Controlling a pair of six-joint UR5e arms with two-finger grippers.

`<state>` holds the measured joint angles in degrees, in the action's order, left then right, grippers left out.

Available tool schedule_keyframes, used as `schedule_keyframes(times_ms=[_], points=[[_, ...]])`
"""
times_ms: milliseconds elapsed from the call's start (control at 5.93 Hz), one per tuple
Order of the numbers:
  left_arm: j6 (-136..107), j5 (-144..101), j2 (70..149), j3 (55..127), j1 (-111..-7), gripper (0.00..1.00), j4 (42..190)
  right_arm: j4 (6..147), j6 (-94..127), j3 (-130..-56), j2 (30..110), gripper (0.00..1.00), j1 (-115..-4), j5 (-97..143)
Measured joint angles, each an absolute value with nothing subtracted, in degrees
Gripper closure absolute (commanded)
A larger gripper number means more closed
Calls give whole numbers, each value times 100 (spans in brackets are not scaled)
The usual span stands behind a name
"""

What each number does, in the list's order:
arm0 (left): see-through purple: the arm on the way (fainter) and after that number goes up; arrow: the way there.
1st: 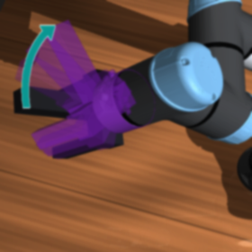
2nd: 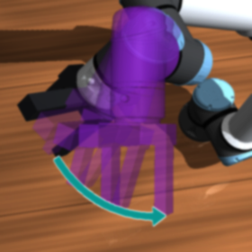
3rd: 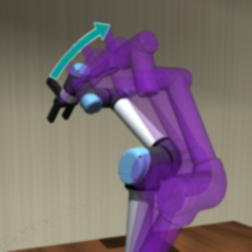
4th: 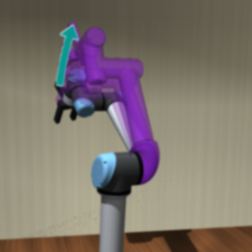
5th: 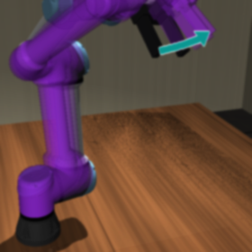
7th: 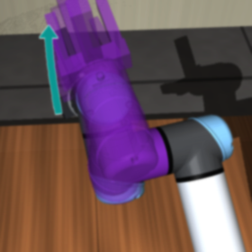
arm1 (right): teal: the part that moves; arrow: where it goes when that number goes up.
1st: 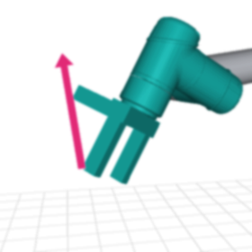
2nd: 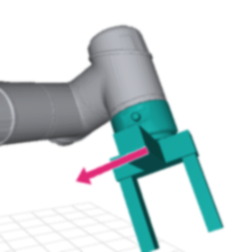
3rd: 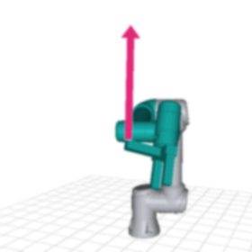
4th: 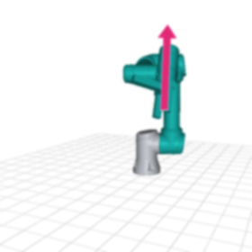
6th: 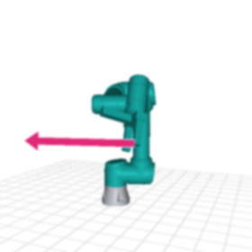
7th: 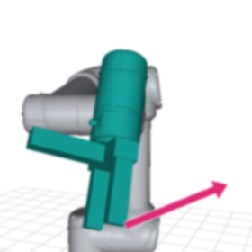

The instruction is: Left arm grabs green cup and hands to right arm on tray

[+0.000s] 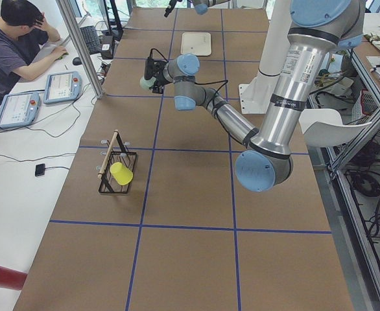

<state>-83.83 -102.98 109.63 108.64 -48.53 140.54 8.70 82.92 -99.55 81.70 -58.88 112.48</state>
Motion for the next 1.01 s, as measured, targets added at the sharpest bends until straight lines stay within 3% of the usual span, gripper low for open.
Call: schedule_keyframes(times_ms=[337,1012], points=[[-9023,-10316,11400,11218,-4533,100,14144,-572,8784,-9881,7992,4,-4824,10126],[-9423,-11912,11423,11607,-4465,100,14923,-2690,9856,-9880,7404,7,-4039,9341]])
